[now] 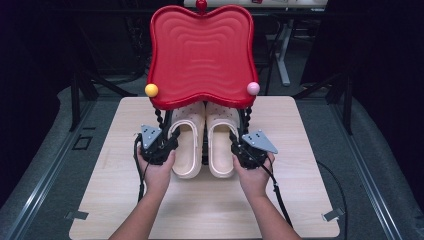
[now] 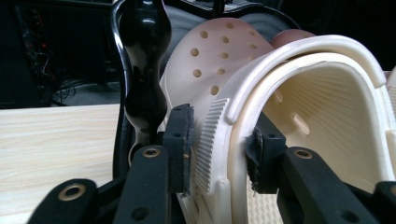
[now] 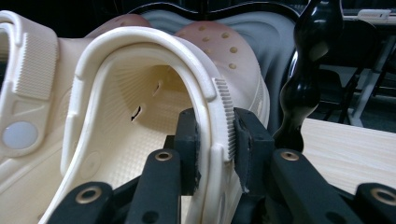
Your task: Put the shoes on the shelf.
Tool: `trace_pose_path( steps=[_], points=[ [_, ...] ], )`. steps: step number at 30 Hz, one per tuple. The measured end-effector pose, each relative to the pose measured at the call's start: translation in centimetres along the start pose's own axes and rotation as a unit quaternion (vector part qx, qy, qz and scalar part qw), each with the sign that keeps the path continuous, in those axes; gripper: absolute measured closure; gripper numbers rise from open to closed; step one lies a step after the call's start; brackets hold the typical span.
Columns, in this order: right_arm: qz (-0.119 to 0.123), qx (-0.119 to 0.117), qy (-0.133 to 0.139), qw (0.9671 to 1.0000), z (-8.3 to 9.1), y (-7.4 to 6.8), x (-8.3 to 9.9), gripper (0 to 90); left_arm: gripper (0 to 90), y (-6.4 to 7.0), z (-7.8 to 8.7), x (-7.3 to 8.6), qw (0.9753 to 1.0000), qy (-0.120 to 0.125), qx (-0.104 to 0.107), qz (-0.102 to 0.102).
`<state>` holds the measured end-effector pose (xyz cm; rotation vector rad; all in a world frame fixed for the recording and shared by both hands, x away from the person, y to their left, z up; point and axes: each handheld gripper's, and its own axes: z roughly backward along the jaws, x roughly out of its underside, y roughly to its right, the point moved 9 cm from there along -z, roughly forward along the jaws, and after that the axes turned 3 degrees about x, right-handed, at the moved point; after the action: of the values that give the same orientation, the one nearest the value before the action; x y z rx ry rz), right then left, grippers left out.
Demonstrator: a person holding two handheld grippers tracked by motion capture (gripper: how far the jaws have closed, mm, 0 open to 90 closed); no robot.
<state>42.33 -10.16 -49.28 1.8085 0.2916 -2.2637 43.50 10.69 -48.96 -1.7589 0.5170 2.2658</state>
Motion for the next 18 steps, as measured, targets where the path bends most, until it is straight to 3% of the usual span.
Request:
trace_pose_path(
  steps=[3, 4, 8, 18],
  points=[
    [-0.007, -0.012, -0.003, 0.9999, 0.25, 0.08, 0.19, 69.6, 61.4, 0.25, 0.06, 0.25, 0.9999, 0.0, 0.012, 0.009],
    [-0.01, -0.013, -0.002, 0.9999, 0.23, 0.11, 0.18, 69.5, 61.3, 0.29, 0.07, 0.25, 1.0, 0.003, 0.005, 0.003],
    [-0.01, -0.017, -0.002, 0.9998, 0.23, 0.09, 0.16, 69.6, 60.3, 0.36, 0.03, 0.22, 0.9999, 0.006, 0.009, 0.011],
    [-0.009, -0.012, -0.008, 0.9999, -0.25, 0.09, -0.2, 70.2, 60.0, 0.28, -0.53, -0.27, 0.9998, 0.003, 0.011, 0.019]
  ],
)
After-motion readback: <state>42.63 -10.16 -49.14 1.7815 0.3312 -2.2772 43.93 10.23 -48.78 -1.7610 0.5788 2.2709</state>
